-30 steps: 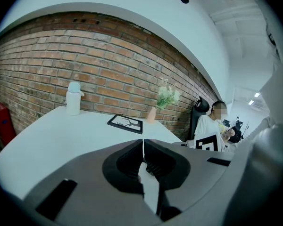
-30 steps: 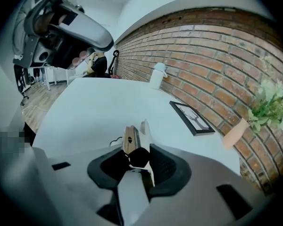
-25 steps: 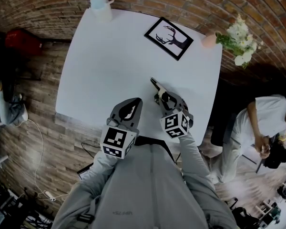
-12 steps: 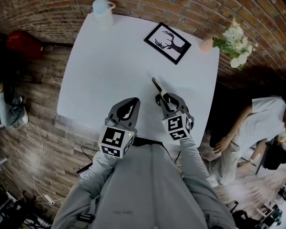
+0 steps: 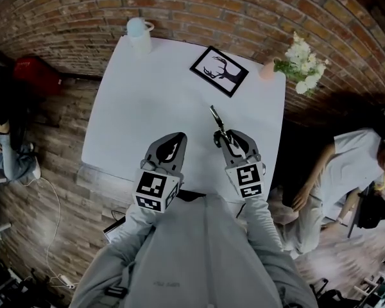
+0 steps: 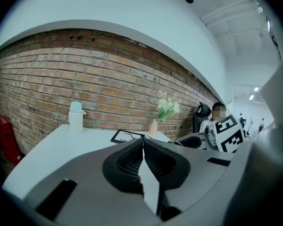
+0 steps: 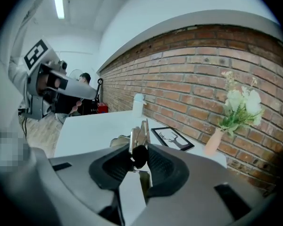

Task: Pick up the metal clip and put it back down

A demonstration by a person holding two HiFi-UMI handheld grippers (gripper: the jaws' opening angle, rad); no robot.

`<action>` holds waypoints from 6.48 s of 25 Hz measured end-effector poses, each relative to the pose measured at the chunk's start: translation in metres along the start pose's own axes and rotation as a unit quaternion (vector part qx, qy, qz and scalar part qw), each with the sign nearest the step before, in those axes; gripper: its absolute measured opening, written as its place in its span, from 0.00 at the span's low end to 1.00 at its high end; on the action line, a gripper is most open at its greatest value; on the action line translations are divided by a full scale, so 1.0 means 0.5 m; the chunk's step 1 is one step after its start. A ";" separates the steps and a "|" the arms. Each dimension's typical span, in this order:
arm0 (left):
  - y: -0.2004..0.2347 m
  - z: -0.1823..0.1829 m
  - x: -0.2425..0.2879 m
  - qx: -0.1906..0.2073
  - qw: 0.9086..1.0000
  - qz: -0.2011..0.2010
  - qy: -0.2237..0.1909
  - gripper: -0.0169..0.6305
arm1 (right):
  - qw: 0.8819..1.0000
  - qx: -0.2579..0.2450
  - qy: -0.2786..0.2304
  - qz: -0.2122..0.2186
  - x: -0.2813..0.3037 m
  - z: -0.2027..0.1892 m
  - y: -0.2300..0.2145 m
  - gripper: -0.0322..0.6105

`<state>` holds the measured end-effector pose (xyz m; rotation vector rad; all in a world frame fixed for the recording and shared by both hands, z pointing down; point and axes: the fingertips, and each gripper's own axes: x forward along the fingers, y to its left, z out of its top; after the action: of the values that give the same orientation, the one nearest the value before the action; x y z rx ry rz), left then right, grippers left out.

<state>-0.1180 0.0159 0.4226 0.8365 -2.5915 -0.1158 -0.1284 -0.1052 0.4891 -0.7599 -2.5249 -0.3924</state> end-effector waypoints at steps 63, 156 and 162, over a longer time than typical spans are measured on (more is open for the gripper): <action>-0.059 0.060 0.006 0.024 0.999 -0.045 -0.010 0.07 | 0.974 0.169 -0.142 -0.054 -0.265 0.085 -0.093 0.21; -0.020 0.044 -0.001 0.006 0.999 -0.029 -0.016 0.07 | 0.996 0.064 -0.053 0.022 -0.076 0.036 -0.003 0.28; -0.029 0.076 -0.004 0.014 0.999 -0.035 -0.034 0.07 | 0.985 0.127 -0.117 0.002 -0.144 0.091 -0.053 0.22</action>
<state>-0.1242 0.0036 0.3845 0.9485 -2.6325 -0.1304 -0.1068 -0.1407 0.4101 -0.7469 -2.7200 0.0245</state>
